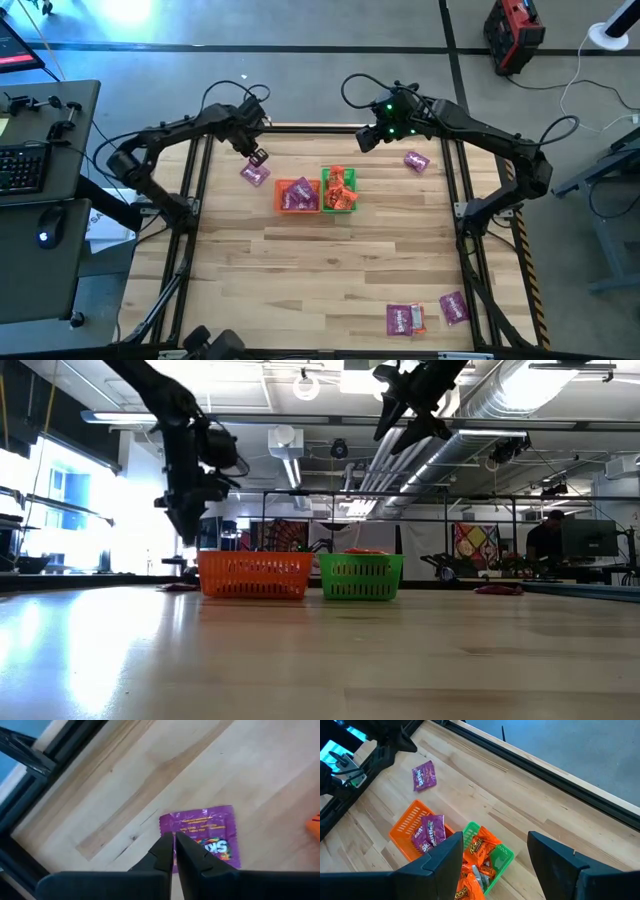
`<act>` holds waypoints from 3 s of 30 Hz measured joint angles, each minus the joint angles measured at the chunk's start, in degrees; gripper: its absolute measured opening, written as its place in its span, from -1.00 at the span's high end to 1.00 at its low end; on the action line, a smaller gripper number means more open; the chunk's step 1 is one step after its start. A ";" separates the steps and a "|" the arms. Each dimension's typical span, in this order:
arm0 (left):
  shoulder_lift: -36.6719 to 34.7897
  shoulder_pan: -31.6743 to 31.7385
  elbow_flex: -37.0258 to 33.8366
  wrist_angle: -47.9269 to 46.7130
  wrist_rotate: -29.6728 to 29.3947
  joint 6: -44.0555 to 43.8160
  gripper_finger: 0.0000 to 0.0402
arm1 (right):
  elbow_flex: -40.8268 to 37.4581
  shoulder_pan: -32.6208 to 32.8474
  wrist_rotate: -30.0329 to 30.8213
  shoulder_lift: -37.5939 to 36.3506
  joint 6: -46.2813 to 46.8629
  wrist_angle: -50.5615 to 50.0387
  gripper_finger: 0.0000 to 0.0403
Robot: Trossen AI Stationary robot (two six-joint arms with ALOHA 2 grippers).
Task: Sort candy by brand, put in halloween buckets
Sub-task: Put the violet candy into the orange bin
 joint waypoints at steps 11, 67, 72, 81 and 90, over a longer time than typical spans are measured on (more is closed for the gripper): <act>8.68 3.39 -2.17 2.42 5.45 -5.64 0.33 | 0.00 0.00 -0.02 0.00 1.22 -0.01 -0.07; -13.17 -1.85 -1.64 2.02 6.50 -8.63 1.00 | 0.00 0.02 -0.23 -0.02 -0.04 -1.75 -0.07; -18.12 -9.26 -1.62 2.27 6.56 -13.67 1.00 | 0.00 0.01 -0.22 -0.02 -0.04 -1.75 -0.07; -18.30 -28.04 -1.52 9.00 5.40 -24.81 1.00 | 0.00 0.01 -0.23 -0.02 -0.04 -1.78 -0.07; -13.79 -33.64 -1.51 9.42 1.71 -27.18 1.00 | 0.00 0.00 -2.17 -0.32 -2.17 -2.81 -0.07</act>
